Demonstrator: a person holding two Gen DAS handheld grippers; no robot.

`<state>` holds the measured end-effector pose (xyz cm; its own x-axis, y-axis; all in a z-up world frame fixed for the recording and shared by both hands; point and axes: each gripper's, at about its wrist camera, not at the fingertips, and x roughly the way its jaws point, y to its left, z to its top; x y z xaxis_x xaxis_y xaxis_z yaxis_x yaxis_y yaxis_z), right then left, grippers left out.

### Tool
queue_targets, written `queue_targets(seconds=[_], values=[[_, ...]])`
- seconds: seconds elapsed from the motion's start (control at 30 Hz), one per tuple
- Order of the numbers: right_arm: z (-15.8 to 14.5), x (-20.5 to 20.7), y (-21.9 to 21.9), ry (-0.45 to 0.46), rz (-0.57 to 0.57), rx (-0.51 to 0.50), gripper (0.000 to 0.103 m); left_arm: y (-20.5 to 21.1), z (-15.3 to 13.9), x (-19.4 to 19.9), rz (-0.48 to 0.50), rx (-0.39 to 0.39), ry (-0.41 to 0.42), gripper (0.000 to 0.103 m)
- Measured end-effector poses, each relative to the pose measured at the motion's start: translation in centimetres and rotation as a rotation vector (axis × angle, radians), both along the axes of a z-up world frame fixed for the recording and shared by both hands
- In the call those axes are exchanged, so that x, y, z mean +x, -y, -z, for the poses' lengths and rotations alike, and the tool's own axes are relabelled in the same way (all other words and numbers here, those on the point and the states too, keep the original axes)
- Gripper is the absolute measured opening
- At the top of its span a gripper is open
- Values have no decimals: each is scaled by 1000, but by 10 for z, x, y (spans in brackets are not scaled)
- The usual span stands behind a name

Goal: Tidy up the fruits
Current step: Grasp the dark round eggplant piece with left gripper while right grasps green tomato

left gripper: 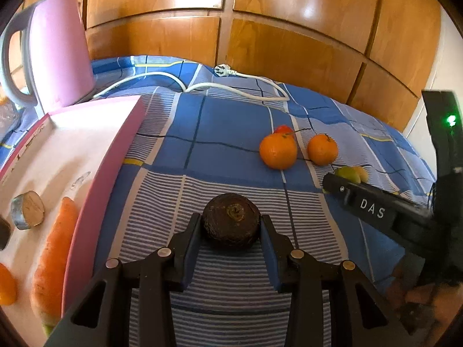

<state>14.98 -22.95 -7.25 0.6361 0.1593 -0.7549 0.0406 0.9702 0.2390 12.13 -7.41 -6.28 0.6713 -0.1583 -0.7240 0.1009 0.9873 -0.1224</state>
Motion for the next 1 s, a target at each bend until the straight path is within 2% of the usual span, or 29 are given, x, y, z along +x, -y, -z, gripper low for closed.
queue_targets(seconds=[0.57, 0.67, 0.87, 1.0], values=[[-4, -19, -4, -16, -29, 1, 34, 1, 4, 1, 3, 10, 11, 40], [-5, -34, -11, -14, -61, -20, 34, 0, 3, 1, 3, 9, 11, 40], [-4, -53, -28, 17, -115, -122, 34, 0, 3, 1, 2, 8, 11, 40], [-3, -54, -26, 24, -118, -102, 35, 1, 3, 1, 2, 8, 12, 40]])
